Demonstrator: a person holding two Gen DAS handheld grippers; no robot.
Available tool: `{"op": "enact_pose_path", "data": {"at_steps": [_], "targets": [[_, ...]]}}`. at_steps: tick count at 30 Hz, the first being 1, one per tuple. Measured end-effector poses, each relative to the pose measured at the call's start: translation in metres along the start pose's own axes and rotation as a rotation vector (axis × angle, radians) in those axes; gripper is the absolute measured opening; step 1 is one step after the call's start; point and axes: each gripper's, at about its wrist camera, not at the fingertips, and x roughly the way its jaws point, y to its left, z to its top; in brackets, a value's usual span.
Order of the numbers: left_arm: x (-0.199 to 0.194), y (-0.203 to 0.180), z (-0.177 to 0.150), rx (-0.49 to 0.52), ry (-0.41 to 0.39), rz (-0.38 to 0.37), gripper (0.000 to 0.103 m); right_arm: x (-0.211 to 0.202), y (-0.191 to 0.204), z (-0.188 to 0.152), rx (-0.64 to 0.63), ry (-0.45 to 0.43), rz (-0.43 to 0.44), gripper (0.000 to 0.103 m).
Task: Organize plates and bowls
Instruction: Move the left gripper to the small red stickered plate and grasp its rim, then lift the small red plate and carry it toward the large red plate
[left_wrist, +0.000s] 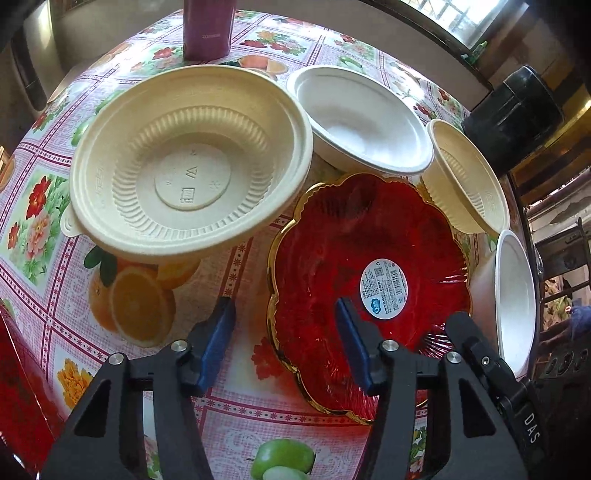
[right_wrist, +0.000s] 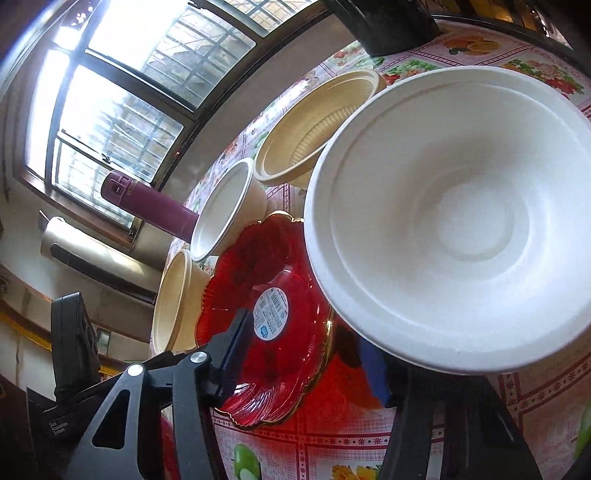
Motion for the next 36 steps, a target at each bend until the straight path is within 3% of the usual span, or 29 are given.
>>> {"op": "enact_pose_path", "data": {"at_steps": [3, 5, 8, 20, 29, 36], "targets": [[0.001, 0.000, 0.001, 0.009, 0.004, -0.014, 0.035, 0.003, -0.001, 0.000, -0.004, 0.005, -0.013, 0.035], [0.001, 0.002, 0.001, 0.009, 0.006, -0.021, 0.028, 0.006, -0.005, -0.001, 0.002, 0.021, -0.021, 0.016], [0.002, 0.001, 0.001, 0.020, 0.007, -0.020, 0.018, 0.006, -0.005, -0.002, -0.004, 0.018, -0.038, 0.010], [-0.006, 0.000, -0.013, 0.041, 0.013, -0.003, 0.016, -0.002, -0.004, -0.010, -0.011, 0.028, -0.070, 0.007], [-0.031, 0.009, -0.051, 0.060, 0.000, -0.008, 0.017, -0.028, 0.001, -0.038, -0.028, 0.034, -0.065, 0.008], [-0.093, 0.037, -0.084, 0.077, -0.140, 0.035, 0.018, -0.053, 0.042, -0.064, -0.114, 0.027, -0.002, 0.008]]}}
